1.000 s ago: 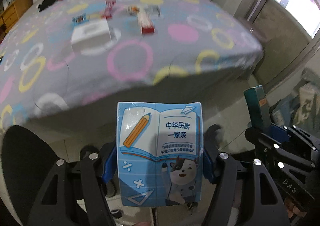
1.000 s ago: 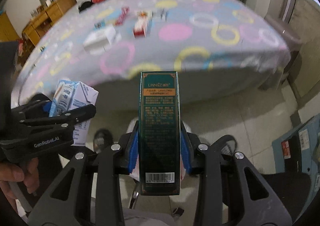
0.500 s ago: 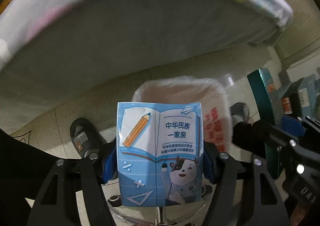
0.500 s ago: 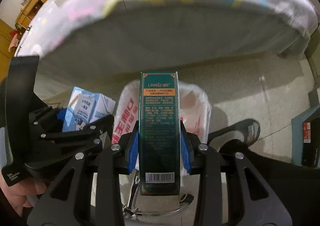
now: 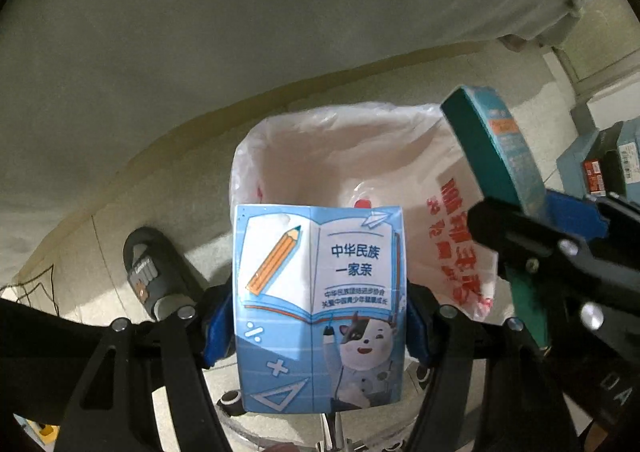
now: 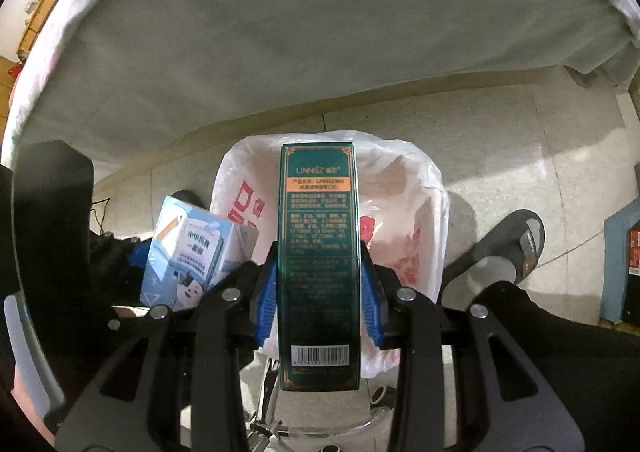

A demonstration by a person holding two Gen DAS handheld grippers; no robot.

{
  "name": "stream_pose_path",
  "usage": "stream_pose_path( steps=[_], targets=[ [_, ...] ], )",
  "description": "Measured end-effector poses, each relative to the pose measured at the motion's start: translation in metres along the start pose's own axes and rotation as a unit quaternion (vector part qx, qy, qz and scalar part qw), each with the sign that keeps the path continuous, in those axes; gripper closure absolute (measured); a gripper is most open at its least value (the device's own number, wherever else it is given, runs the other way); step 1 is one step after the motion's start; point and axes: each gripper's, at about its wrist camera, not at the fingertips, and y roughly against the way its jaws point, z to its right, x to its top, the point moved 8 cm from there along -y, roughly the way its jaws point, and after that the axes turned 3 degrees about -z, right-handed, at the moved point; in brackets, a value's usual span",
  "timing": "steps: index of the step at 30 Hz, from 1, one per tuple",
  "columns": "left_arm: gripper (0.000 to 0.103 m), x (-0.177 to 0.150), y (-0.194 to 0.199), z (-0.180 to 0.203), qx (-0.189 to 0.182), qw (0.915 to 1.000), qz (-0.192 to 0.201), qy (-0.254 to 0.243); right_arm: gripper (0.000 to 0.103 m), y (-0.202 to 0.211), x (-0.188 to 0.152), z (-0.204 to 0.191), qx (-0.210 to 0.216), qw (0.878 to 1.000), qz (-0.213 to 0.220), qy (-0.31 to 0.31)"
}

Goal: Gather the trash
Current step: 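Lift both held boxes and carry them down over the white trash bag, then open both tools to drop the boxes into the trash bag, then raise both tools back over the bed toward the remaining items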

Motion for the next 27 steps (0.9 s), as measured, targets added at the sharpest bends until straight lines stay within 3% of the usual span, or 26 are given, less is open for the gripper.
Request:
stream_pose_path(
  steps=[11,12,13,14,17,21,27],
  targets=[
    [0.037,0.002,-0.006,-0.003,-0.002,0.9999,-0.011,0.011,0.067,-0.024,0.005,0.002,-0.008,1.0,-0.017,-0.006],
    [0.037,0.002,-0.007,-0.004,-0.003,0.9999,-0.012,0.011,0.054,-0.026,0.005,0.002,-0.008,1.0,-0.018,-0.005],
    [0.036,0.002,-0.007,-0.004,-0.004,0.9998,-0.012,0.012,0.026,-0.025,0.006,0.003,-0.01,1.0,-0.017,-0.008],
    [0.036,0.003,-0.007,-0.004,-0.004,0.9998,-0.013,0.013,0.017,-0.025,0.007,0.005,-0.011,1.0,-0.01,-0.013],
    [0.017,0.004,-0.007,-0.004,-0.008,0.9998,-0.014,0.014,0.015,-0.022,0.011,0.009,-0.008,1.0,-0.002,-0.024],
    [0.011,0.006,-0.005,-0.002,-0.004,0.9999,-0.005,0.008,0.012,-0.02,0.011,0.021,-0.016,0.999,0.004,-0.048],
    [0.011,0.006,-0.003,-0.004,0.0,1.0,0.001,0.008,0.012,-0.016,0.011,0.026,-0.015,0.998,0.006,-0.058]
  ],
)
